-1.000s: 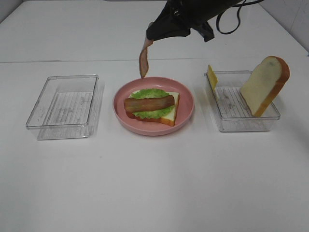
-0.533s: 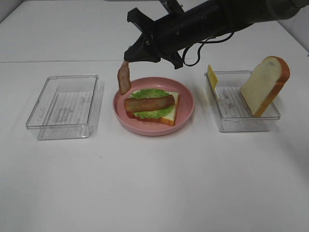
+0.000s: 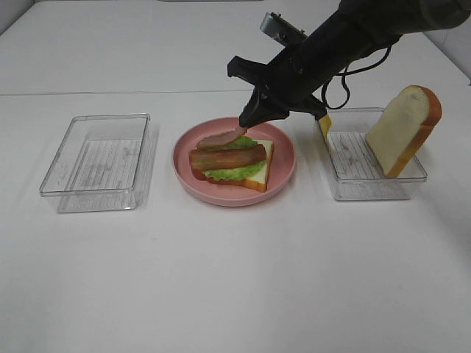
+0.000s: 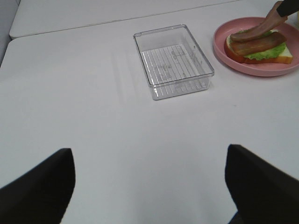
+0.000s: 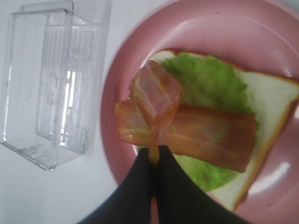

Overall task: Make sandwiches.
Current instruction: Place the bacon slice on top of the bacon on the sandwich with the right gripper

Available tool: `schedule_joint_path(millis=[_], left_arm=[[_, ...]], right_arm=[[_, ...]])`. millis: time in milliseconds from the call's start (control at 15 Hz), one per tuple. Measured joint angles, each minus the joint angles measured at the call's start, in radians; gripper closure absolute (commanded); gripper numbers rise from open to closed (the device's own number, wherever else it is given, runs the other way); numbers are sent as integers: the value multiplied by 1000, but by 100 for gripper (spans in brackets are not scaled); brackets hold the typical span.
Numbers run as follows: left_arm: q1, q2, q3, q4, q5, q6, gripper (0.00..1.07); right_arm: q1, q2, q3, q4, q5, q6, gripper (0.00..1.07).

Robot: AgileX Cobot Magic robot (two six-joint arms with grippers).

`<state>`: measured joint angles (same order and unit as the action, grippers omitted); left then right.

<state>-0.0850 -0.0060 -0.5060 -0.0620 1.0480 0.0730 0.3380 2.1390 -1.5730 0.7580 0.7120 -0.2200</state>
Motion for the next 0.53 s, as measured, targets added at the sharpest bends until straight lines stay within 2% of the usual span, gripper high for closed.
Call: schedule_joint_path(millis=[67,133,267,333,533], left_arm=[[0,0,0,0,0,0,24],[0,0,0,0,0,0,24],[0,0,0,0,0,0,24],[0,0,0,0,0,0,24],[0,0,0,0,0,0,24]], right_arm=[[0,0,0,0,0,0,107],[0,0,0,-68,24,42,107],[0,0,0,-123,44,67,105],[0,0,0,-137,44,76,86],[0,0,0,-137,45,81,37]])
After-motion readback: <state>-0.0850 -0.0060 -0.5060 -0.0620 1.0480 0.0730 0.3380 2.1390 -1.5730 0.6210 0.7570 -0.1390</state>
